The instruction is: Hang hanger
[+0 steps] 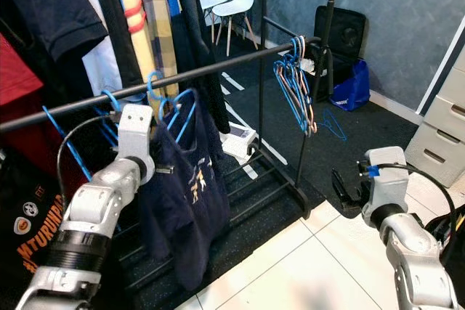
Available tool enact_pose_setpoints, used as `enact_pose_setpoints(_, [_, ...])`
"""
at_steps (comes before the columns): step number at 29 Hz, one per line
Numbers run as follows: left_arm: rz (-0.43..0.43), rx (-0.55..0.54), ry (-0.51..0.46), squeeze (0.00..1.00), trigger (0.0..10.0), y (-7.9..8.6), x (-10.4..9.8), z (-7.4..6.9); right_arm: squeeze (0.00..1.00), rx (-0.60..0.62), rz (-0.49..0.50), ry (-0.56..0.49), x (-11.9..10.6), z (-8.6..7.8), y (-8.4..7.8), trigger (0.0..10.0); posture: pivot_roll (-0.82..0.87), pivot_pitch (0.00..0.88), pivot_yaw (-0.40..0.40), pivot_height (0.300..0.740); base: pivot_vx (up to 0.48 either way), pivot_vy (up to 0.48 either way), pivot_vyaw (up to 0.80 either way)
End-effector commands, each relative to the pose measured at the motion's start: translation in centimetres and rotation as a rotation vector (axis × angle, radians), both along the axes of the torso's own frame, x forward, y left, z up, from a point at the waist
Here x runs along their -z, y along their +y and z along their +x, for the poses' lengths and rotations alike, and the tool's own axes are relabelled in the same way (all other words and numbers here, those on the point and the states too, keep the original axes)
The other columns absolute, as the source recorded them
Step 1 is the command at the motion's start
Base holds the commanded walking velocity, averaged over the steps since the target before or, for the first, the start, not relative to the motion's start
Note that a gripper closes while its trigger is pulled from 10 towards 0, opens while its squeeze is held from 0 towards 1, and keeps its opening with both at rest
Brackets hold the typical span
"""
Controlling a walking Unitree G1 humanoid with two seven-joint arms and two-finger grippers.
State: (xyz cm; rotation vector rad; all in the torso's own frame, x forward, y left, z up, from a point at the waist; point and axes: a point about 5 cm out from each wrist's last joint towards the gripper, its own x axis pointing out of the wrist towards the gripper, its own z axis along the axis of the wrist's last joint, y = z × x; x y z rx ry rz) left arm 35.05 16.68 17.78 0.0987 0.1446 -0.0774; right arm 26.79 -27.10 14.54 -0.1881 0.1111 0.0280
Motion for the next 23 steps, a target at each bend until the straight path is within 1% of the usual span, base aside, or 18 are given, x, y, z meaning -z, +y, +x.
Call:
enact_pose_setpoints(1, [0.004,0.049,-0.143,0.00,0.0,0.7,-2.8,0.1,0.00,-0.003,0.004,-0.007,-0.3,0.1,0.0,10.0,-0.15,0.000,0.049,0.740,0.000,0.000,0.00])
enact_pose_setpoints(2, [0.005,0.086,-0.167,0.00,0.0,1.3,-3.3,-0.2,0.00,-0.005,0.003,-0.009,-0.4,0.2,0.1,10.0,-0.15,0.000,0.048,0.740,0.000,0.000,0.00])
enact_pose_setpoints(4, [0.005,0.086,-0.167,0.00,0.0,1.3,-3.3,-0.2,0.00,-0.005,0.003,-0.009,-0.4,0.2,0.1,10.0,-0.15,0.000,0.048,0.740,0.000,0.000,0.00])
enact_pose_setpoints(5, [0.030,0.163,-0.195,0.00,0.0,2.0,-3.9,-0.7,0.00,-0.012,0.001,-0.010,-0.4,0.4,0.3,10.0,-0.15,0.000,0.046,0.740,0.000,0.000,0.00])
enact_pose_setpoints(6, [0.030,0.163,-0.195,0.00,0.0,2.0,-3.9,-0.7,0.00,-0.012,0.001,-0.010,-0.4,0.4,0.3,10.0,-0.15,0.000,0.046,0.740,0.000,0.000,0.00])
enact_pose_setpoints(8, [0.082,0.235,-0.203,0.00,0.0,2.6,-4.1,-1.4,0.00,-0.020,0.000,-0.008,-0.5,0.4,0.3,10.0,-0.14,0.000,0.042,0.740,0.000,0.000,0.00])
enact_pose_setpoints(9, [0.082,0.235,-0.203,0.00,0.0,2.6,-4.1,-1.4,0.00,-0.020,0.000,-0.008,-0.5,0.4,0.3,10.0,-0.14,0.000,0.042,0.740,0.000,0.000,0.00])
enact_pose_setpoints(10, [0.112,0.262,-0.200,0.00,0.0,3.0,-4.0,-1.7,0.00,-0.024,0.001,-0.007,-0.5,0.4,0.3,10.0,-0.14,0.000,0.038,0.740,0.000,0.000,0.00])
enact_pose_setpoints(11, [0.112,0.262,-0.200,0.00,0.0,3.0,-4.0,-1.7,0.00,-0.024,0.001,-0.007,-0.5,0.4,0.3,10.0,-0.14,0.000,0.038,0.740,0.000,0.000,0.00])
enact_pose_setpoints(12, [0.144,0.292,-0.191,0.00,0.0,3.1,-3.7,-2.0,0.00,-0.028,0.004,-0.010,-0.6,0.5,0.3,10.0,-0.14,0.000,0.038,0.740,0.000,0.000,0.00])
enact_pose_setpoints(13, [0.144,0.292,-0.191,0.00,0.0,3.1,-3.7,-2.0,0.00,-0.028,0.004,-0.010,-0.6,0.5,0.3,10.0,-0.14,0.000,0.038,0.740,0.000,0.000,0.00])
enact_pose_setpoints(14, [0.168,0.337,-0.180,0.00,0.0,3.2,-3.3,-2.3,0.00,-0.032,0.011,-0.014,-0.7,0.6,0.4,10.0,-0.14,0.000,0.035,0.740,0.000,0.000,0.00])
enact_pose_setpoints(15, [0.168,0.337,-0.180,0.00,0.0,3.2,-3.3,-2.3,0.00,-0.032,0.011,-0.014,-0.7,0.6,0.4,10.0,-0.14,0.000,0.035,0.740,0.000,0.000,0.00])
enact_pose_setpoints(16, [0.192,0.381,-0.162,0.00,0.0,3.4,-2.8,-2.7,0.00,-0.040,0.016,-0.017,-0.8,0.8,0.5,10.0,-0.14,0.000,0.035,0.740,0.000,0.000,0.00])
enact_pose_setpoints(18, [0.192,0.381,-0.162,0.00,0.0,3.4,-2.8,-2.7,0.00,-0.040,0.016,-0.017,-0.8,0.8,0.5,10.0,-0.14,0.000,0.035,0.740,0.000,0.000,0.00])
enact_pose_setpoints(19, [0.204,0.408,-0.150,0.00,0.0,3.5,-2.6,-3.0,0.00,-0.046,0.019,-0.020,-0.8,0.9,0.6,10.0,-0.14,0.000,0.035,0.740,0.000,0.000,0.00])
enact_pose_setpoints(20, [0.204,0.408,-0.150,0.00,0.0,3.5,-2.6,-3.0,0.00,-0.046,0.019,-0.020,-0.8,0.9,0.6,10.0,-0.14,0.000,0.035,0.740,0.000,0.000,0.00])
enact_pose_setpoints(23, [0.229,0.453,-0.122,0.00,0.0,3.6,-2.0,-3.4,0.00,-0.057,0.024,-0.016,-0.8,1.0,0.8,10.0,-0.14,0.000,0.036,0.740,0.000,0.000,0.00])
